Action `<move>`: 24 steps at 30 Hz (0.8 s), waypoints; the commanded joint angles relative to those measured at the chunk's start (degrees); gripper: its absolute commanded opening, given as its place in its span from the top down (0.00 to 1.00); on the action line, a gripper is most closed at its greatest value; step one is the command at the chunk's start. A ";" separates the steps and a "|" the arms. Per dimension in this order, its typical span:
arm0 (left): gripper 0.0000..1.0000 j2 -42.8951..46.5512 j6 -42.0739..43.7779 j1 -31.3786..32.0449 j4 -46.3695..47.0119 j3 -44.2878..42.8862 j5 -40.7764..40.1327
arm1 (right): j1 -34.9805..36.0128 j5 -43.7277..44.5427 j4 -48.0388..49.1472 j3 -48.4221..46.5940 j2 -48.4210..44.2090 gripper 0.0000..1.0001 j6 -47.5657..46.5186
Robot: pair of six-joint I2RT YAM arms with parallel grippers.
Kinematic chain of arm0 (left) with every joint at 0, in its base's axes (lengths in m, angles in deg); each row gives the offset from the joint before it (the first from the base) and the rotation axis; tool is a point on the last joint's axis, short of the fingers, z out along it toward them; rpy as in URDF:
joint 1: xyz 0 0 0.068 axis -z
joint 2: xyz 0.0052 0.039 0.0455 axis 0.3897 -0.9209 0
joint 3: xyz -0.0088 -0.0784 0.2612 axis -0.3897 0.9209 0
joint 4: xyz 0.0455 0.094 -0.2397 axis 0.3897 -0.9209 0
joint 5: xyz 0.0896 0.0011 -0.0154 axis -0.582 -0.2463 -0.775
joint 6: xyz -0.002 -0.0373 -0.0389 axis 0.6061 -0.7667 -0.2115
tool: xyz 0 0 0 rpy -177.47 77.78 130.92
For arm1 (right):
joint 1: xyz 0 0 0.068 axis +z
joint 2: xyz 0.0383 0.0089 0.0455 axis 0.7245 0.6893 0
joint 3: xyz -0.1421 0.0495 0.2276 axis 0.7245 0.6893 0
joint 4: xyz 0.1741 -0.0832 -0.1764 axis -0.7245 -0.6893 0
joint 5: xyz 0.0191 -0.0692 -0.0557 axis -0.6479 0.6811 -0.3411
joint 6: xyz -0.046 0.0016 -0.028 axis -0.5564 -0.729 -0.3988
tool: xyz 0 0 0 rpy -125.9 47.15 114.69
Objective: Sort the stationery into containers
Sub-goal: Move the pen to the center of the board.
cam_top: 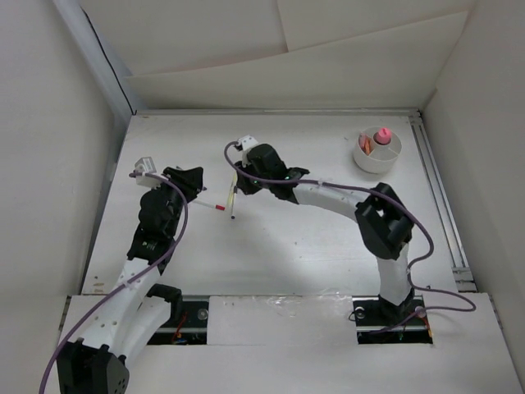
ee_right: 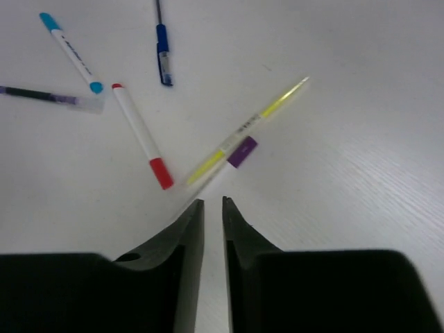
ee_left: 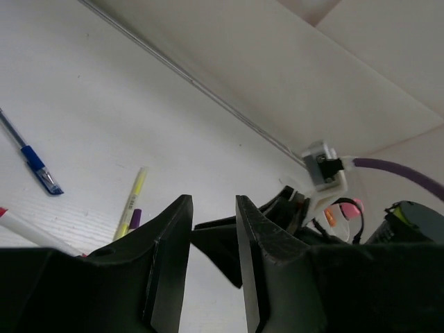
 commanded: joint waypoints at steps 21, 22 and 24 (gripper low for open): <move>0.71 3.72 -0.33 -0.09 0.88 1.88 1.19 | 6.01 12.97 -13.04 -20.95 18.90 0.61 3.10; 0.71 3.72 -0.33 -0.09 0.88 1.88 1.19 | 6.01 12.97 -13.04 -20.95 18.90 0.61 3.10; 0.70 3.72 -0.33 -0.09 1.40 1.88 1.19 | 6.01 12.97 -13.04 -20.95 19.60 0.61 3.62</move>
